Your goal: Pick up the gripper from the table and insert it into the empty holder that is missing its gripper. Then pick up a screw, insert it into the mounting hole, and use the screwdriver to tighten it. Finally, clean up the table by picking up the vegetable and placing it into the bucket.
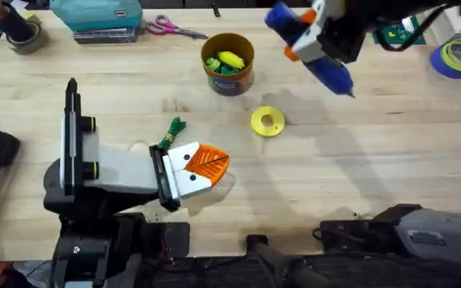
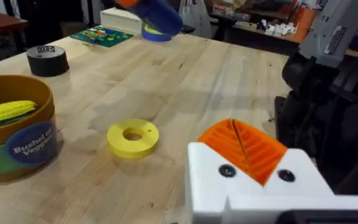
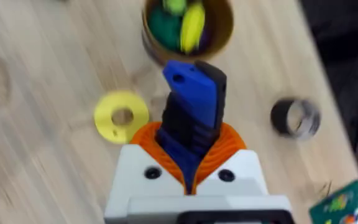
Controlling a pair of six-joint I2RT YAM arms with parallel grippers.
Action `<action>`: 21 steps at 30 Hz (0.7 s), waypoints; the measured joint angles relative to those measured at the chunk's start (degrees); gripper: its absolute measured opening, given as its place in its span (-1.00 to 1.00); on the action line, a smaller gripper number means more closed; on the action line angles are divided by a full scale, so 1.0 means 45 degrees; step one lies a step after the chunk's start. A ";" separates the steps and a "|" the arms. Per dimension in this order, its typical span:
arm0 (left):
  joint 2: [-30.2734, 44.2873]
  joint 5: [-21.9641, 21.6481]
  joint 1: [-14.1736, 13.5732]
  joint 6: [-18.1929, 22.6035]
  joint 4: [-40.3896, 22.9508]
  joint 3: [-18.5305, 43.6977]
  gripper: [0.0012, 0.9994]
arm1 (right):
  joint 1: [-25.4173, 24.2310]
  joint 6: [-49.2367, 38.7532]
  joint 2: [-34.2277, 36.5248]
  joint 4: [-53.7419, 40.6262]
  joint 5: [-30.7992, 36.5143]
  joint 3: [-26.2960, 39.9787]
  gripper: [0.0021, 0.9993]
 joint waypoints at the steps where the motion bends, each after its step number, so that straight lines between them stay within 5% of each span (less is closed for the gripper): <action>1: 0.0003 0.0000 0.0000 0.0002 0.0000 0.0000 -0.97 | -0.0256 -0.0177 0.0309 -0.0211 0.0124 0.0000 -0.96; 8: 0.0000 -0.0015 0.0000 0.0002 0.0002 0.0000 -0.97 | -0.1623 -0.1214 0.3134 -0.0948 0.2049 0.0000 -0.96; 21: -0.0002 -0.0029 0.0000 0.0002 0.0005 0.0000 -0.97 | -0.2502 -0.2138 0.6655 0.0756 0.3039 0.0005 -0.96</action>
